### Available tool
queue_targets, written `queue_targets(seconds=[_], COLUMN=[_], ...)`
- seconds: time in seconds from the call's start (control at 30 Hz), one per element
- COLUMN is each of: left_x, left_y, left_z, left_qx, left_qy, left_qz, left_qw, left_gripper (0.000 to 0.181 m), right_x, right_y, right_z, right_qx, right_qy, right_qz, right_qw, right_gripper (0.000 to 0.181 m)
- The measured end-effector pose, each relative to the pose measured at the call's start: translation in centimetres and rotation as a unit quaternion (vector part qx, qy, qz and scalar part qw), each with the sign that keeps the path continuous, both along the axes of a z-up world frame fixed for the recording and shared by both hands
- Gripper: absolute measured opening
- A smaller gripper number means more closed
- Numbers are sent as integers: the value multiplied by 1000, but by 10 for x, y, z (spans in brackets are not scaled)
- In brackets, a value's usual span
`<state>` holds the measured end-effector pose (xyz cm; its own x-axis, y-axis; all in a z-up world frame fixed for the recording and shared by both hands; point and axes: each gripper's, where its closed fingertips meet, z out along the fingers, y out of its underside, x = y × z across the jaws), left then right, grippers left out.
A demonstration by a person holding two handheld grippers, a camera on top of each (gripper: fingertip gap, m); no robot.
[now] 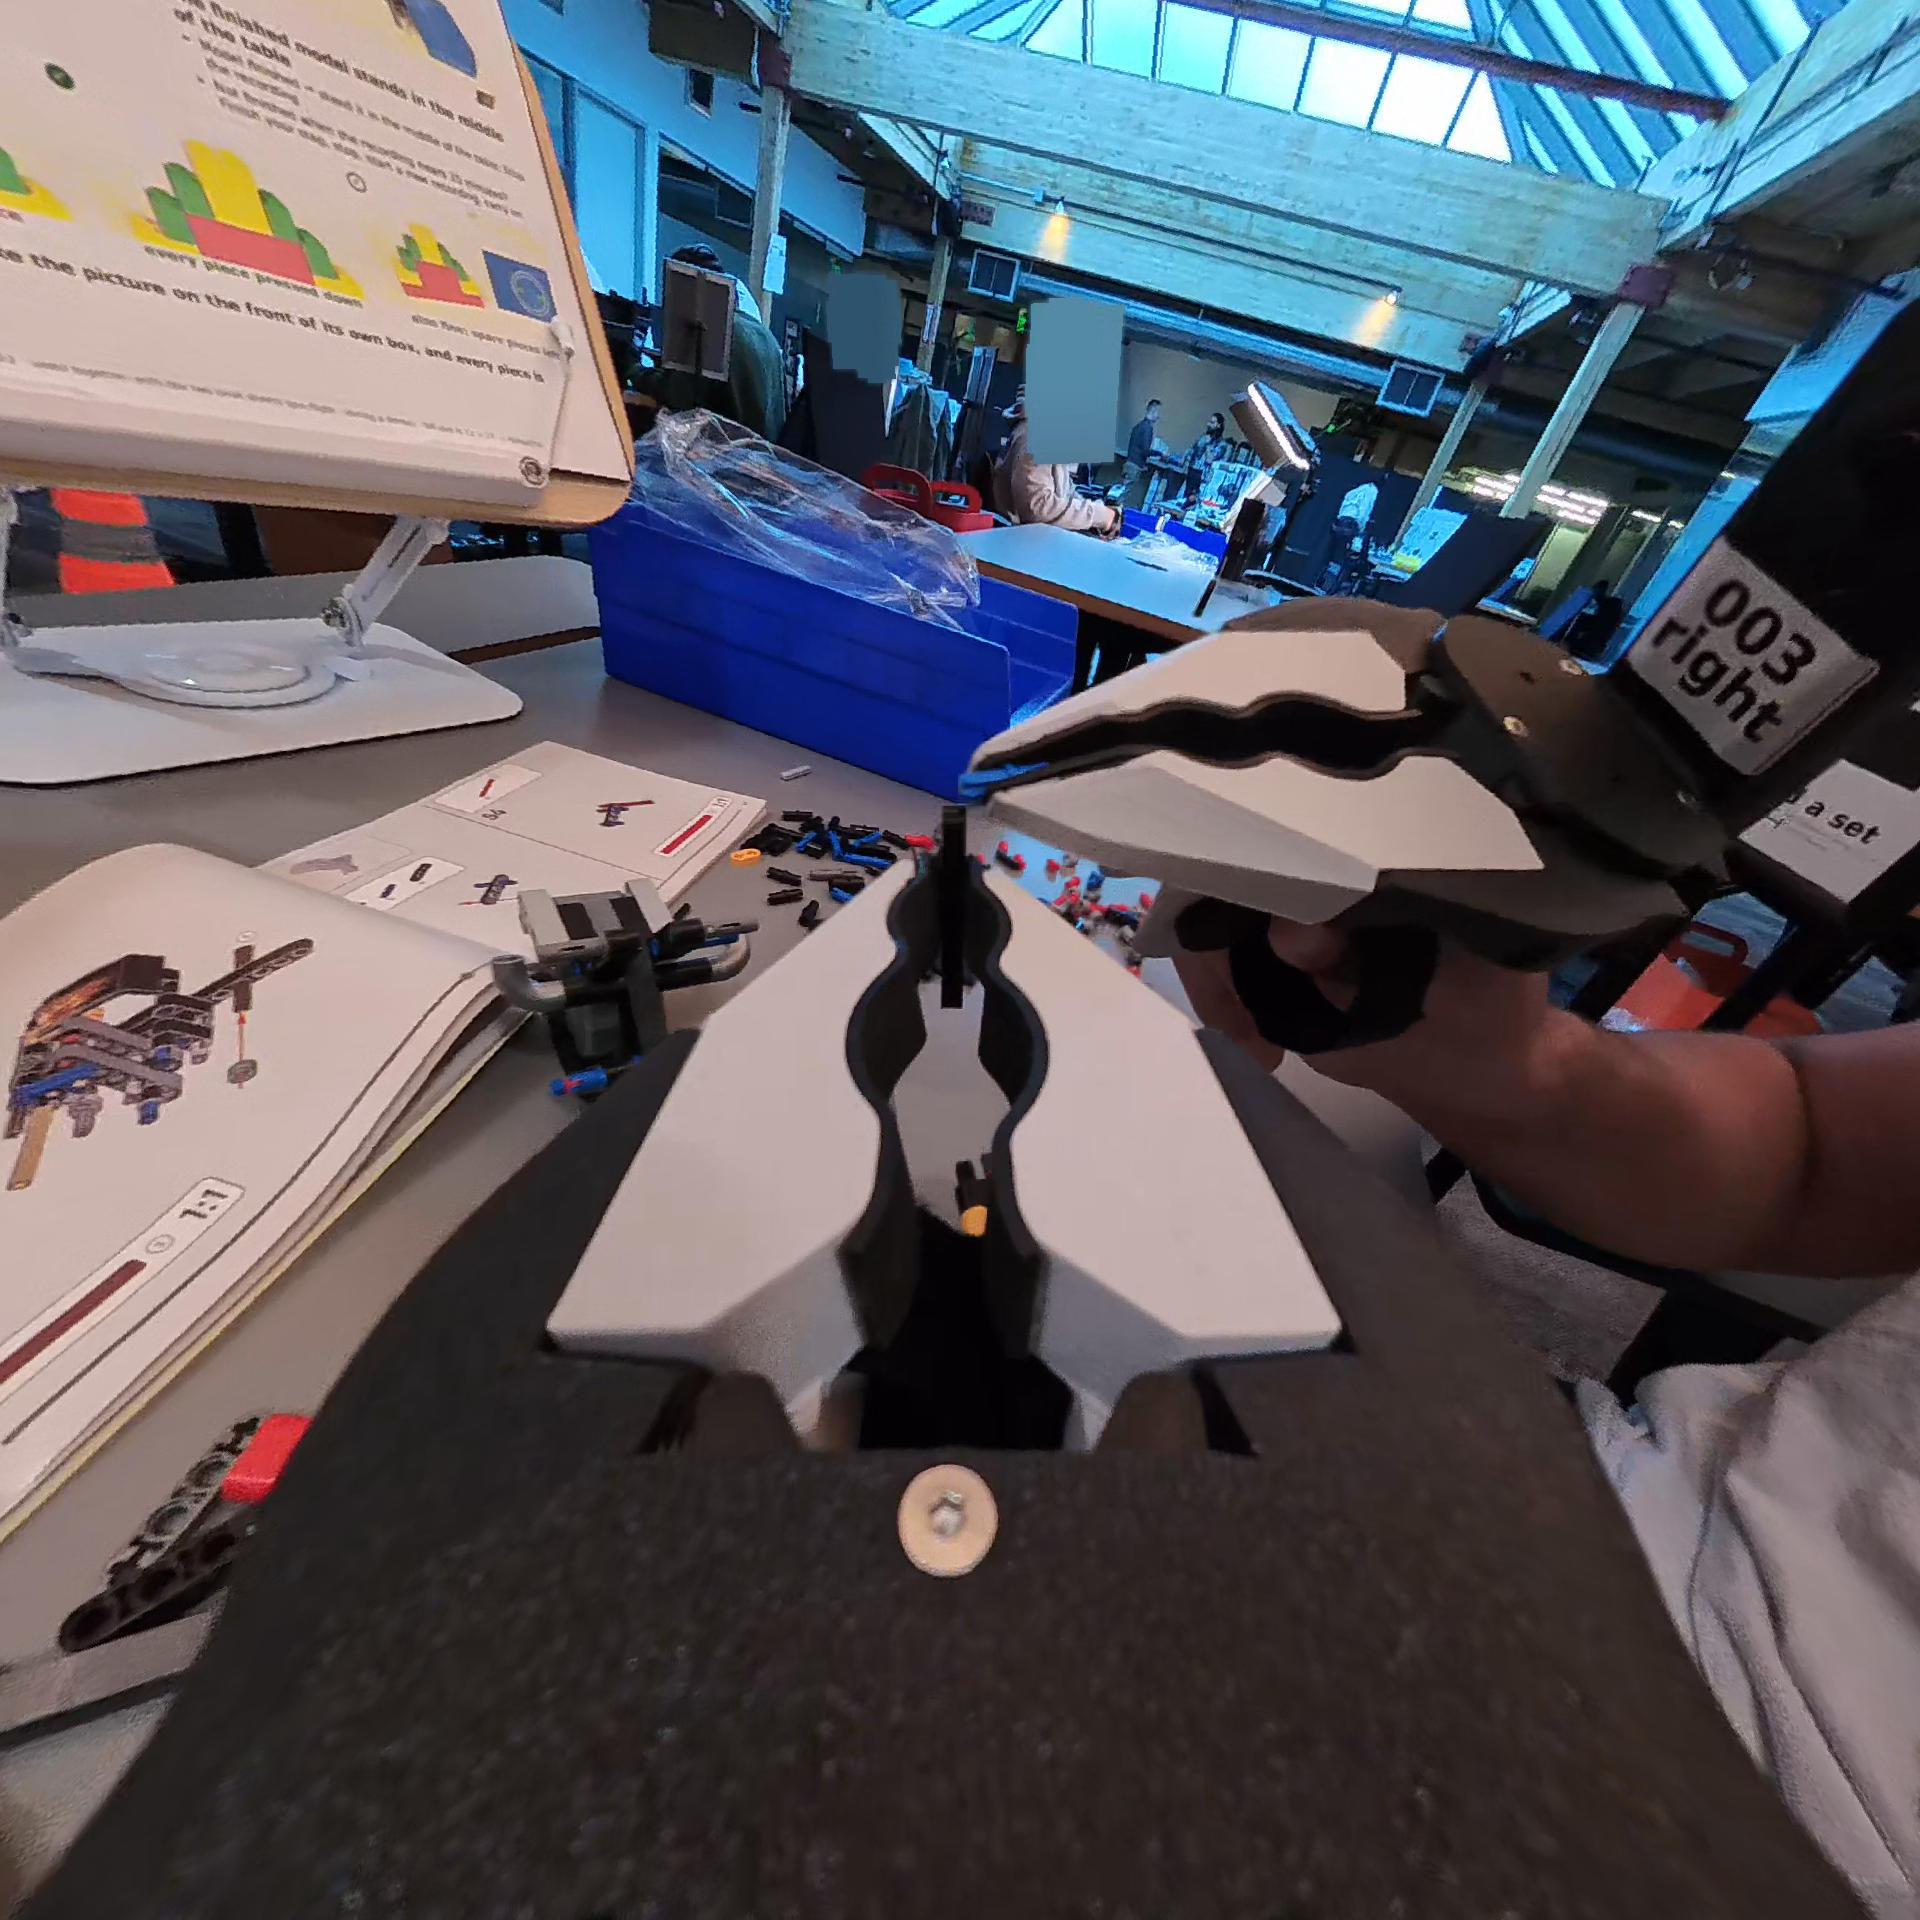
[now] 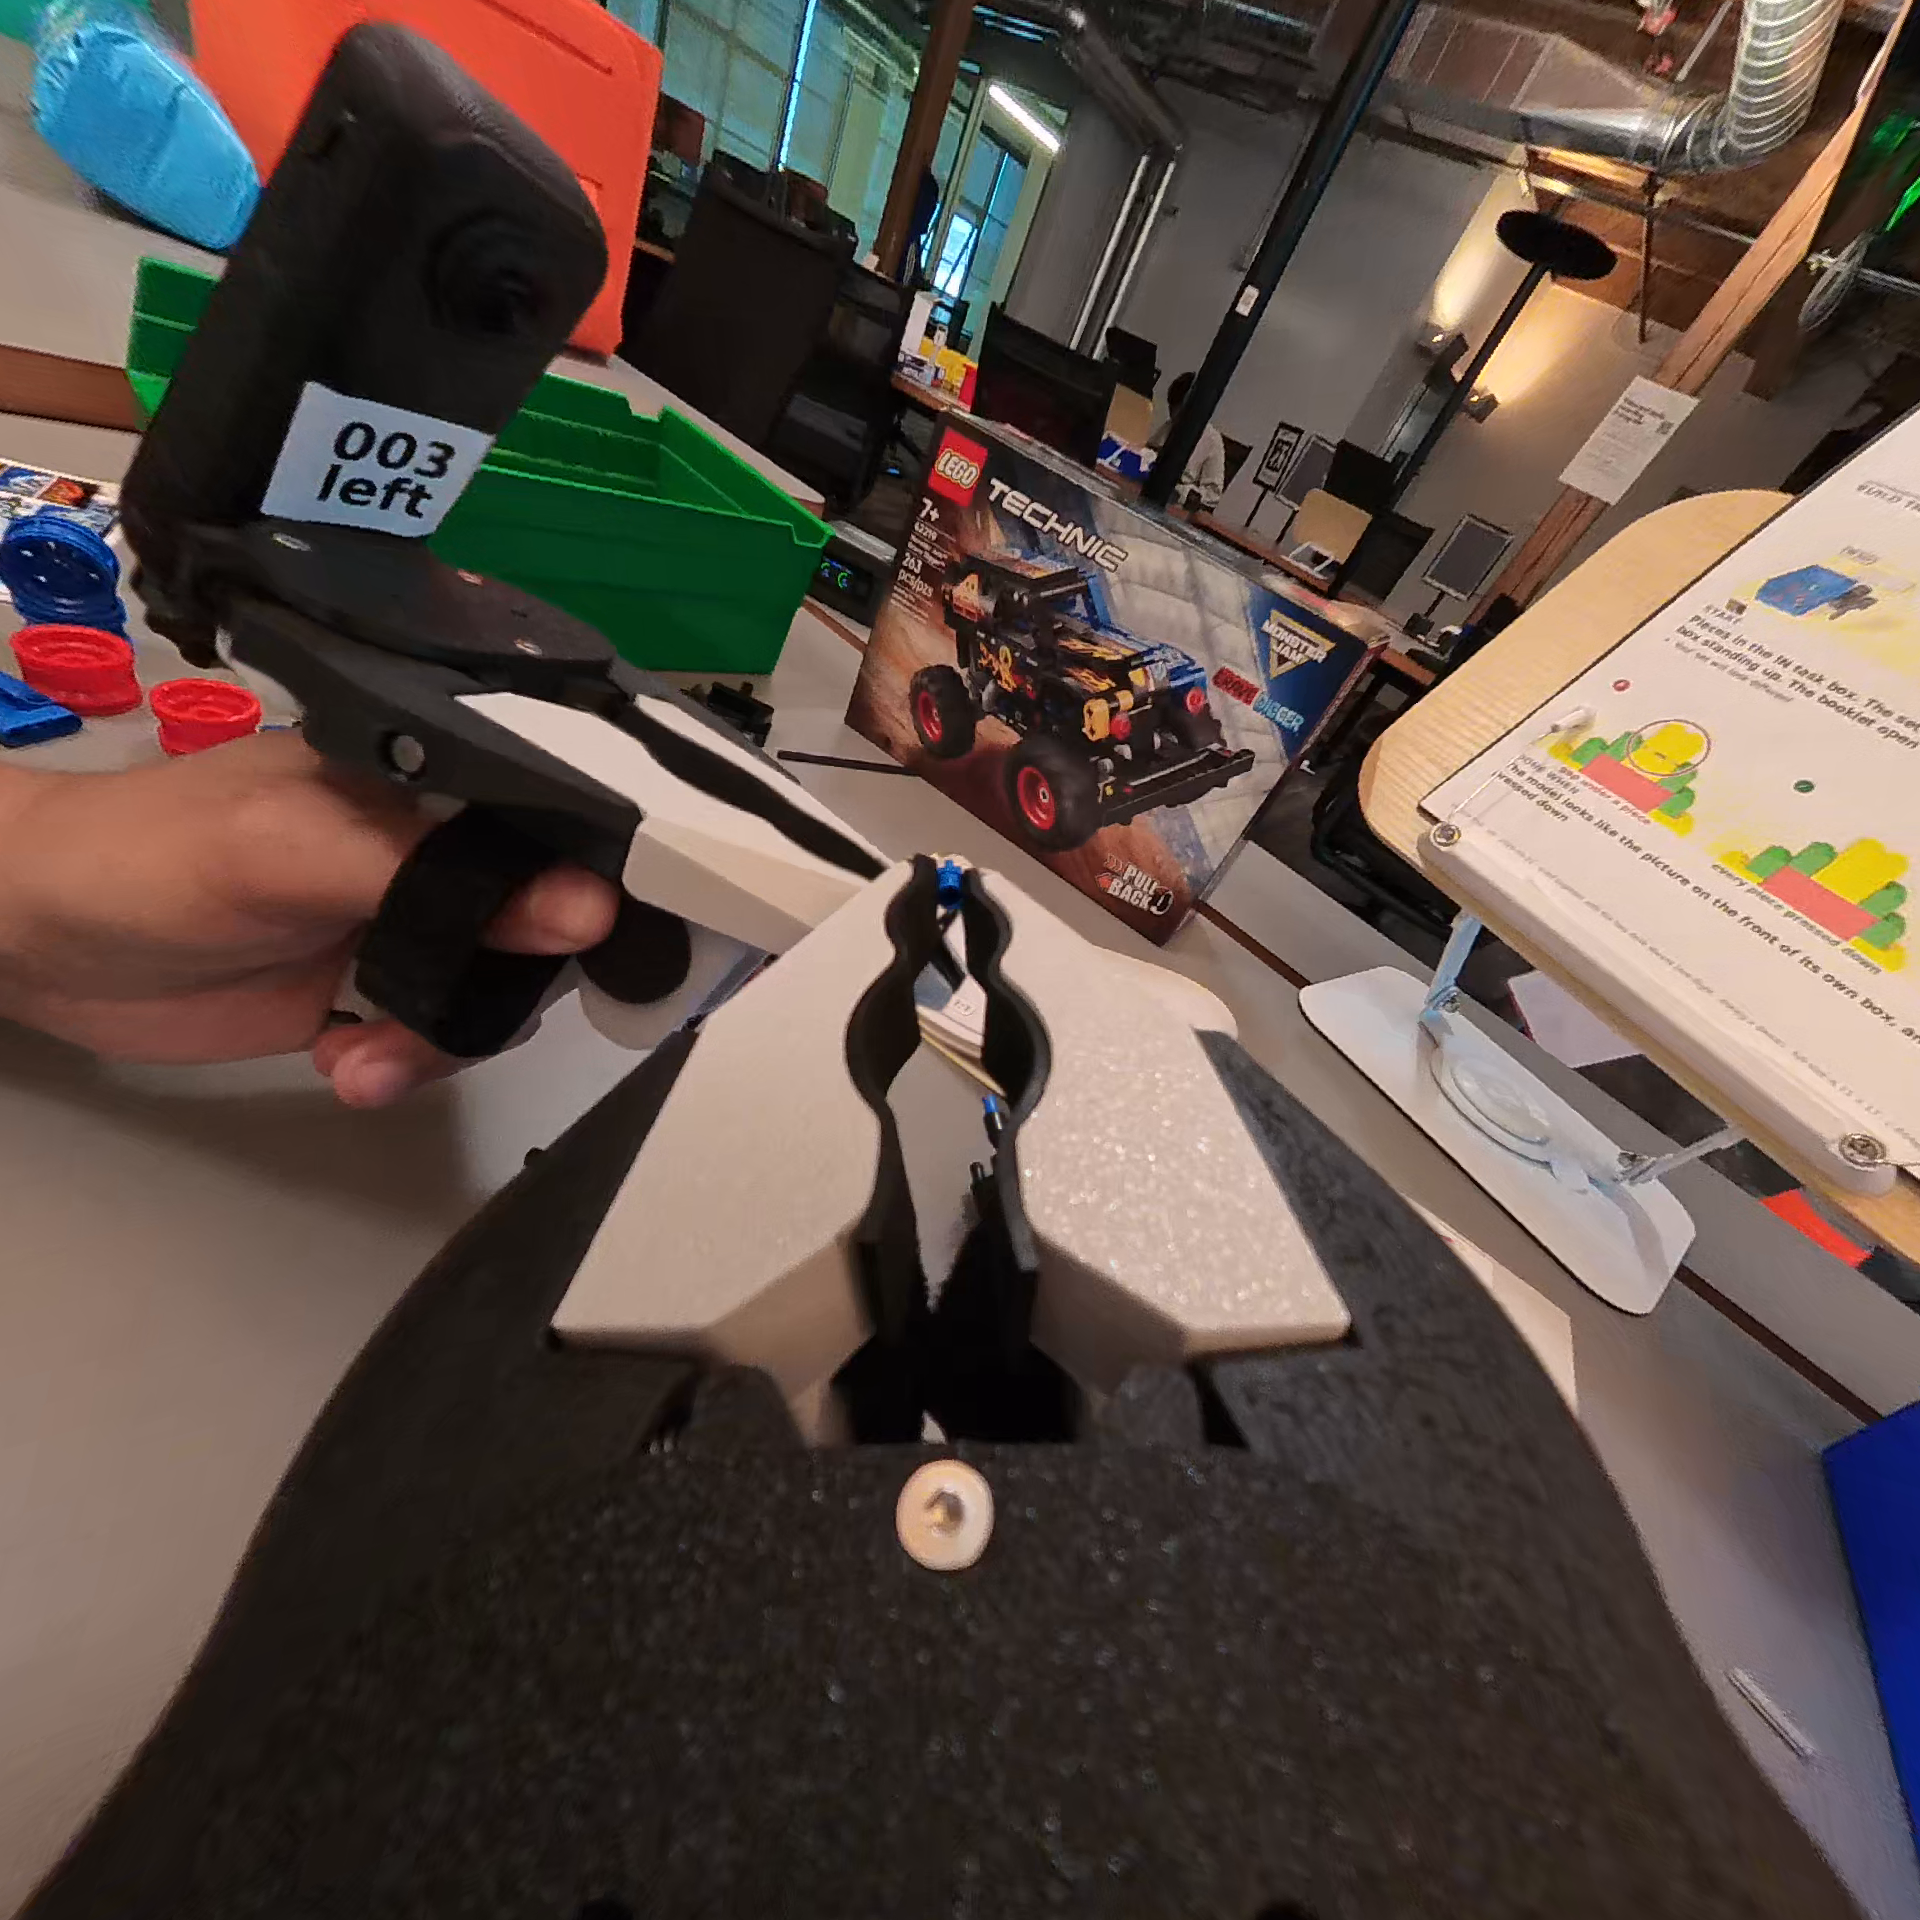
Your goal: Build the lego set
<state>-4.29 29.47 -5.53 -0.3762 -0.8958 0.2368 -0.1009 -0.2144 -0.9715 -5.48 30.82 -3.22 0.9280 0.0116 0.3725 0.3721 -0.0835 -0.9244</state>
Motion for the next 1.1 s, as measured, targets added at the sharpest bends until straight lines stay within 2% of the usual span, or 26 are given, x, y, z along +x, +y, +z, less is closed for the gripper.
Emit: queue_targets(seconds=[0.27, 0.7, 0.97, 1.1], left_x=[0, -2, -6, -7], left_y=[4, 6, 12, 14], left_z=[2, 7, 15, 18], left_qx=[16, 68, 134, 188], left_qy=[-9, -41, -74, -85], left_qz=[15, 64, 131, 163], left_qw=[1000, 995, 979, 965], left_gripper=[2, 2, 2, 2], right_x=[-2, -4, -8, -10], right_y=[2, 1, 4, 4], right_z=[-6, 0, 7, 10], right_qx=[-9, 40, 71, 88], right_qy=[27, 42, 174, 258], right_qz=[6, -3, 25, 45], right_qw=[1000, 998, 982, 961], right_gripper=[4, 4, 4, 3])
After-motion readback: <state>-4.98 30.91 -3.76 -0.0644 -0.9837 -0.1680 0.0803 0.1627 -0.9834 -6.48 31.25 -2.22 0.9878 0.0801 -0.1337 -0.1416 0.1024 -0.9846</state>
